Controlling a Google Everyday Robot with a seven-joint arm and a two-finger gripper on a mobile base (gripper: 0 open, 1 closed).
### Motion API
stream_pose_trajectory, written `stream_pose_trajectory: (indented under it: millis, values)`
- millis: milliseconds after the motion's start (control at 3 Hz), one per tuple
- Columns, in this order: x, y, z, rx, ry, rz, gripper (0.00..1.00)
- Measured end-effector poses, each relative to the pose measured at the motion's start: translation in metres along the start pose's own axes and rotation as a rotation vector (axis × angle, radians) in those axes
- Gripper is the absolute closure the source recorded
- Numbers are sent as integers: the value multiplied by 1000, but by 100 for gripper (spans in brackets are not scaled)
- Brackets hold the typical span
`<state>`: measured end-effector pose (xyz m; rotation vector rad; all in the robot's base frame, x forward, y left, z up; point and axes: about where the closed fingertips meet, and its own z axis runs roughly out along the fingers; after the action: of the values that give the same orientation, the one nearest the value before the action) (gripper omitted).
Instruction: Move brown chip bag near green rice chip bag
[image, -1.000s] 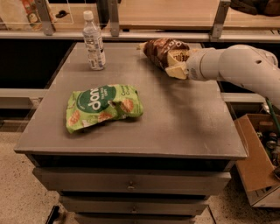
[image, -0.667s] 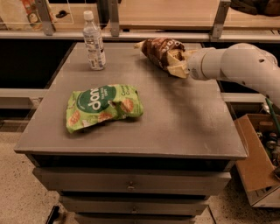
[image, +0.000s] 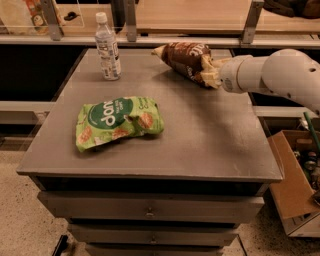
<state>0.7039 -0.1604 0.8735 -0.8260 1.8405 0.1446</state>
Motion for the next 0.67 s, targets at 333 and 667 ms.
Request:
stream_pose_trajectory:
  millis: [333,667]
  values:
    - [-3,2,-19,-24,-35,47,100]
    - [-15,14,-50,-77,-95,85,100]
